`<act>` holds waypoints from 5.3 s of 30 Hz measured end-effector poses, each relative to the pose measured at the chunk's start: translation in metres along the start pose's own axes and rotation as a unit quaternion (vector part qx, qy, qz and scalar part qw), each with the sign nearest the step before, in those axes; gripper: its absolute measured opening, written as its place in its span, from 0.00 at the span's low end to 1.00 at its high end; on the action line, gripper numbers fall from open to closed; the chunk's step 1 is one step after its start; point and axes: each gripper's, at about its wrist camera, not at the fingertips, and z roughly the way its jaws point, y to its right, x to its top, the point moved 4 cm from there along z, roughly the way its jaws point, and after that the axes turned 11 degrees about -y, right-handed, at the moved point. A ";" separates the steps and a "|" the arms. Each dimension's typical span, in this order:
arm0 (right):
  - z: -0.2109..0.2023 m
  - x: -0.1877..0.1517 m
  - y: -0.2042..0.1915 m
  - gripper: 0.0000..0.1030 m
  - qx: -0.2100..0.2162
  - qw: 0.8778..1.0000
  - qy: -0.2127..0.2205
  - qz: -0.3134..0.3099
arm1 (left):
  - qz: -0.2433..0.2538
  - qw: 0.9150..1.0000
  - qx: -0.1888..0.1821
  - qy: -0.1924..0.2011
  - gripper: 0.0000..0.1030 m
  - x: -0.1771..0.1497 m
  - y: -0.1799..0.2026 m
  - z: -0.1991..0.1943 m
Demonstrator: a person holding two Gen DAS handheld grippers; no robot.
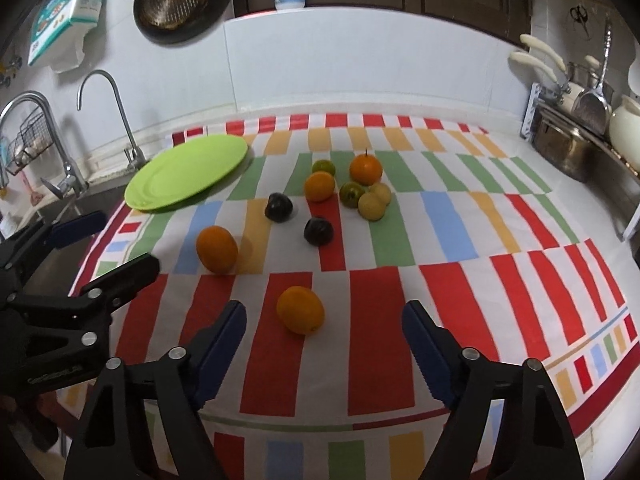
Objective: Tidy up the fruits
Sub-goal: 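Grasp an orange with the left tool while the right tool grasps a tangerine, then carry both held oranges onto the green plate and open both tools, then withdraw both tools from the plate back toward the loose fruits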
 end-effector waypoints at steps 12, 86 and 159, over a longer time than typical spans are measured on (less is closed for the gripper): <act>0.032 0.001 -0.008 0.53 0.019 0.999 -0.034 -0.004 | 0.026 0.998 -0.036 -0.034 0.73 0.007 0.003 0.040; 0.030 0.153 -0.124 0.34 0.132 0.980 0.070 -0.134 | -0.120 0.987 0.092 0.055 0.39 0.052 -0.141 -0.014; -0.037 0.110 -0.022 0.61 0.068 0.987 0.120 -0.087 | -0.164 0.978 0.088 0.091 0.79 0.050 -0.046 -0.070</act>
